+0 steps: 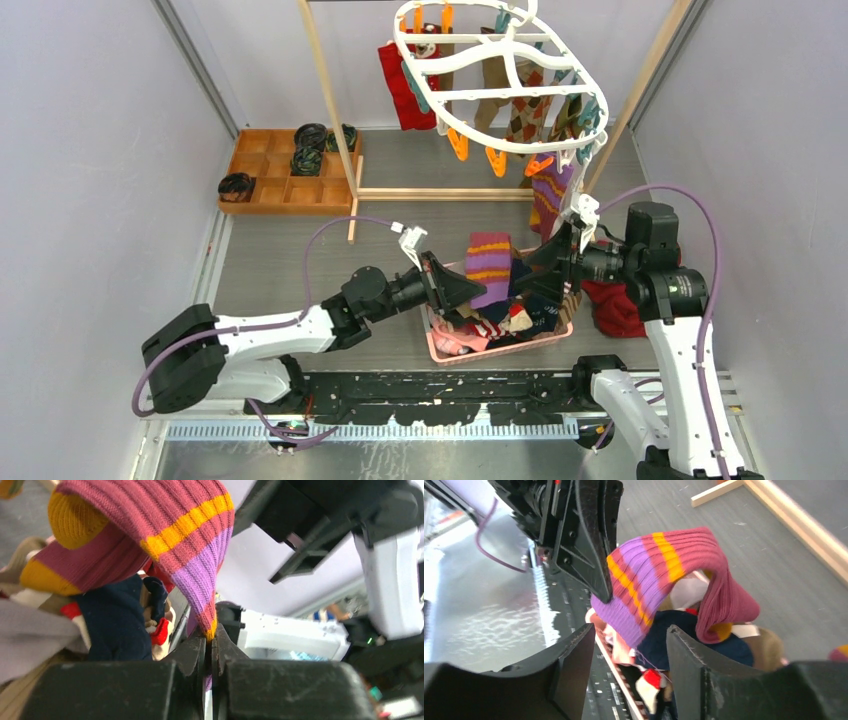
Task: Clip the socks to the hanger
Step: Pick up the sock from the bin.
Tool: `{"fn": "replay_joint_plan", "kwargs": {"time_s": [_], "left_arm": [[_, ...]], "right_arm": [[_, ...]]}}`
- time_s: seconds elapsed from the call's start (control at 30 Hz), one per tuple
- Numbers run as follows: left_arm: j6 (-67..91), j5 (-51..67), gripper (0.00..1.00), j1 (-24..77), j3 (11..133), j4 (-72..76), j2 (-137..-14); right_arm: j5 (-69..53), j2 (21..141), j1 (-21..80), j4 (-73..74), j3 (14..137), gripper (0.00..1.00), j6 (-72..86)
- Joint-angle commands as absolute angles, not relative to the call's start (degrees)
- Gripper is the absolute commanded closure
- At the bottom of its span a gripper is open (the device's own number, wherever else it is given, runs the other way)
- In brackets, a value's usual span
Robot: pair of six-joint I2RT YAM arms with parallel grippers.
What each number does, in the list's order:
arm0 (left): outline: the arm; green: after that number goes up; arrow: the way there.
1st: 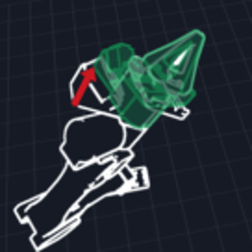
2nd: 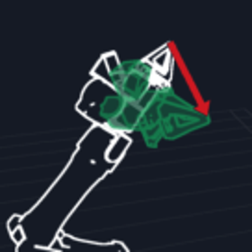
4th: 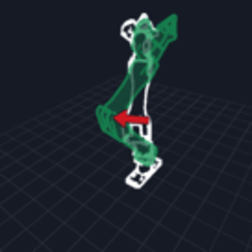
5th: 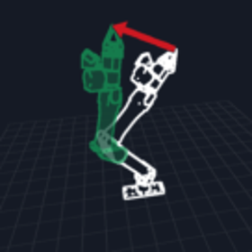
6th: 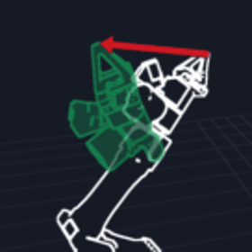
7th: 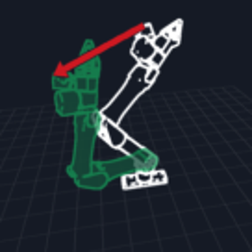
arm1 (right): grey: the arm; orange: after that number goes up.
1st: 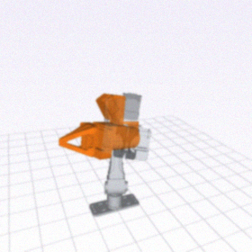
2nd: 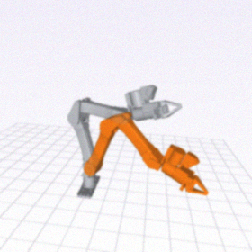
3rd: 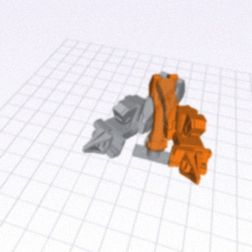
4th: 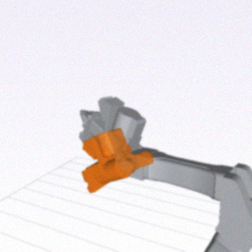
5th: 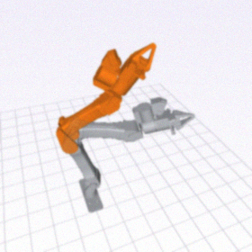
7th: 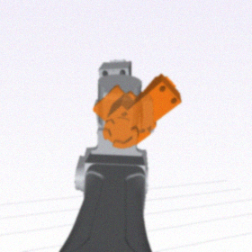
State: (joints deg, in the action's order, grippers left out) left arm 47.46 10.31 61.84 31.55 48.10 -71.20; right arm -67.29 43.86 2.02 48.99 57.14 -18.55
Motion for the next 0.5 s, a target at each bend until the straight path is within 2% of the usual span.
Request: {"fn": "replay_joint_plan", "kwargs": {"time_s": [0.0, 0.23, 0.47], "left_arm": [[65.16, -1.96, 1.0, 60.61, 31.39, 43.42, -66.08], [73.46, -9.6, 1.0, 60.25, 39.77, 24.26, -62.1], [83.99, -9.34, 1.0, 59.99, 46.19, 20.34, -67.16]], "right_arm": [[-61.93, 43.38, 1.76, 57.88, 62.96, 0.32, -32.38], [-66.62, 44.46, 1.75, 70.85, 65.39, 0.09, -56.64], [-68.46, 46.33, 2.43, 70.01, 65.25, 0.03, -62.4]]}}
